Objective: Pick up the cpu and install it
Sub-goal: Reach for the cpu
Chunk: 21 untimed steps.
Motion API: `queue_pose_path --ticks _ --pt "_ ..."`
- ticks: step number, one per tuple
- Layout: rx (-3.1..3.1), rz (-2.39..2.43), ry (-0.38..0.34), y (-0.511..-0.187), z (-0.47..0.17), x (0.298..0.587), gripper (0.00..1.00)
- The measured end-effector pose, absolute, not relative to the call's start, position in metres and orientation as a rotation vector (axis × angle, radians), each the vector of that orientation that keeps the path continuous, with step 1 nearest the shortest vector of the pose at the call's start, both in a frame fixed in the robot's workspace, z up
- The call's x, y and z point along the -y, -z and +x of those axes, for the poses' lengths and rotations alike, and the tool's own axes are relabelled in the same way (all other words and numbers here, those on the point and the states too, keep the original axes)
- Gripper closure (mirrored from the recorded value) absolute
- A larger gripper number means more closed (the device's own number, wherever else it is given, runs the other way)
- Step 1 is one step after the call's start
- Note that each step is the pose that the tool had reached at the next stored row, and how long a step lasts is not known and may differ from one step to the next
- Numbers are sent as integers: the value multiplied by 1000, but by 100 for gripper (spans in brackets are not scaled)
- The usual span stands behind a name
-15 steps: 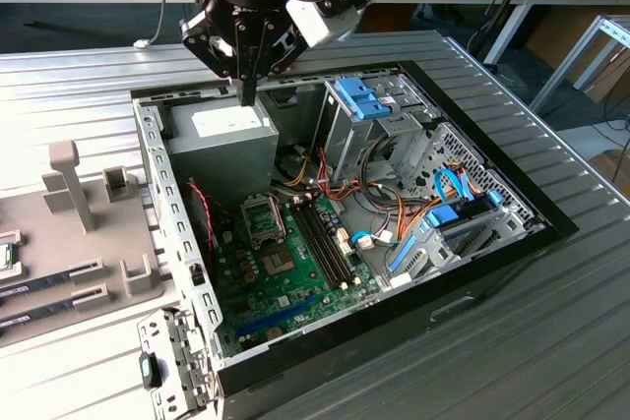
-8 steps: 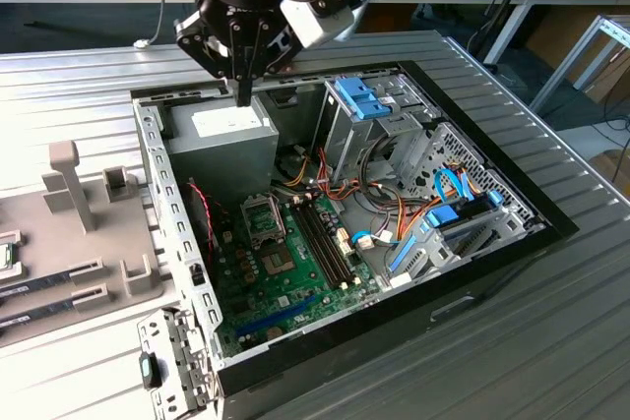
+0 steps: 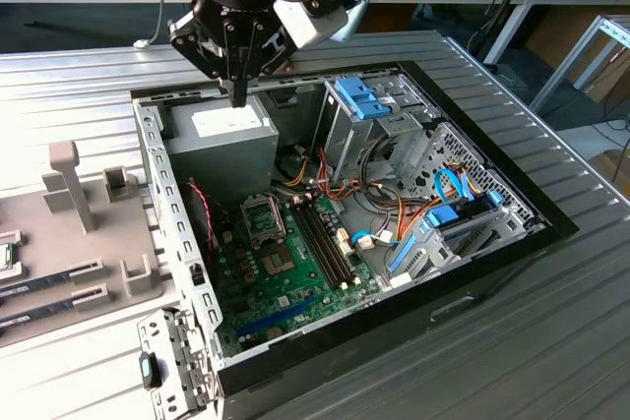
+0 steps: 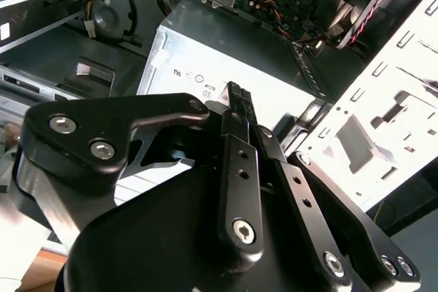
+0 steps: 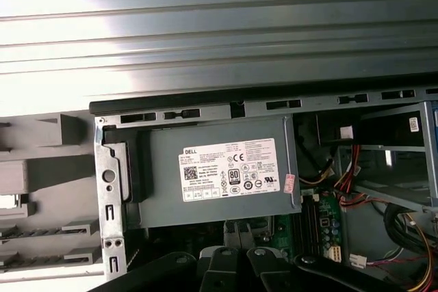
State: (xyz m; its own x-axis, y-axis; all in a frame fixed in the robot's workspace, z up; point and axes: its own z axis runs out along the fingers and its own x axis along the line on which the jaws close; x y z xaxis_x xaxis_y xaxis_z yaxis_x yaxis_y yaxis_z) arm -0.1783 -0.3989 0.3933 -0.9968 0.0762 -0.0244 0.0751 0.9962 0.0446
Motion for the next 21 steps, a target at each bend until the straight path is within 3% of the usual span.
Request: queue_pose_path --ticks 21 --pt "-3113 118 -68 -393 -196 399 90"
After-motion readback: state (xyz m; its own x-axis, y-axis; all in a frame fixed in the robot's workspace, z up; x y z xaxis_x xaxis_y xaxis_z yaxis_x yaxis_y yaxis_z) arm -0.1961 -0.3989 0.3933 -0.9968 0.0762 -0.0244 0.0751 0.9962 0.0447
